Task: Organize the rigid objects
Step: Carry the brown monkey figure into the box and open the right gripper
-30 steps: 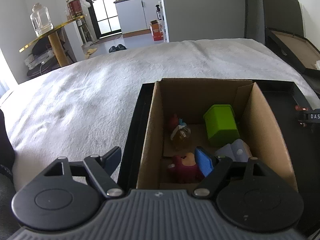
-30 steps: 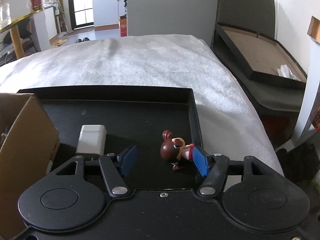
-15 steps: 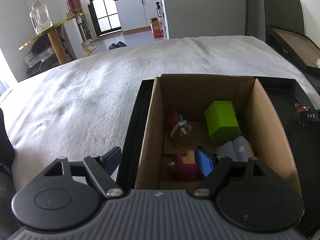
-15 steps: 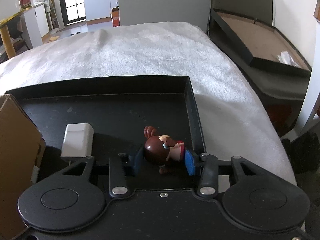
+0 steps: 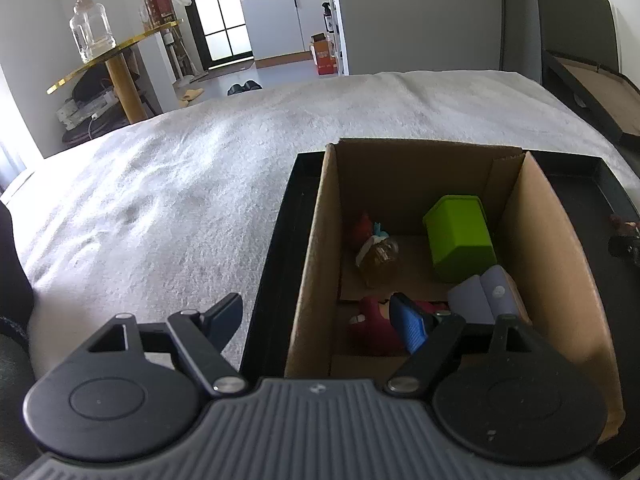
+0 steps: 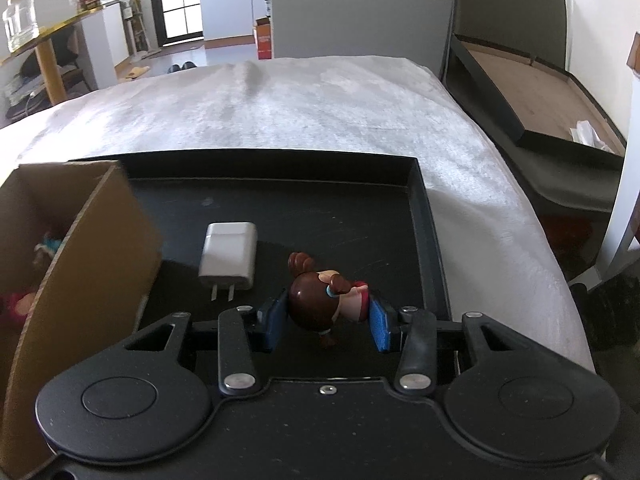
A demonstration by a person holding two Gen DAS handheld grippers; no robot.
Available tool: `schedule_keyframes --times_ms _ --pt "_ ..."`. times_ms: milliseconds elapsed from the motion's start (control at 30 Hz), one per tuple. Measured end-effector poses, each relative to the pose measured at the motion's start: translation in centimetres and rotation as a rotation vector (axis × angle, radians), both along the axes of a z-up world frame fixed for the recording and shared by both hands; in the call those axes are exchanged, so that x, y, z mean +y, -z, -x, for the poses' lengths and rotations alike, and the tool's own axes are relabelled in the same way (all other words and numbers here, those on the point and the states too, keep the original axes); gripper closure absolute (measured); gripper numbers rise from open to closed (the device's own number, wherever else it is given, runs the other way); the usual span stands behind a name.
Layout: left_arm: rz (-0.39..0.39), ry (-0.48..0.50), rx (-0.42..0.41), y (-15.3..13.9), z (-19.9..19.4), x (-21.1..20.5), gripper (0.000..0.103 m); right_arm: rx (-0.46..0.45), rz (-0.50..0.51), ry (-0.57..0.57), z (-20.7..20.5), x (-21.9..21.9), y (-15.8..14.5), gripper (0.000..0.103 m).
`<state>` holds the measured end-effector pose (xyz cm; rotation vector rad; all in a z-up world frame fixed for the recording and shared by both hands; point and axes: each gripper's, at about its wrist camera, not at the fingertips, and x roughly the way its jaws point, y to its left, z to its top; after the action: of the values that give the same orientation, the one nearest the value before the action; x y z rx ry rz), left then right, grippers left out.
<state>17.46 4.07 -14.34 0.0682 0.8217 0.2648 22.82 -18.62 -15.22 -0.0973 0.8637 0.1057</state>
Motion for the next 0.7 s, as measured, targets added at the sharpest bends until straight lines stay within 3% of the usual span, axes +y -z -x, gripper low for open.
schedule_keyframes --times_ms 700 --pt "0.004 0.029 0.002 -0.3 0.5 0.0 0.024 -0.065 0.018 -0.085 3.8 2.3 -3.4 0.061"
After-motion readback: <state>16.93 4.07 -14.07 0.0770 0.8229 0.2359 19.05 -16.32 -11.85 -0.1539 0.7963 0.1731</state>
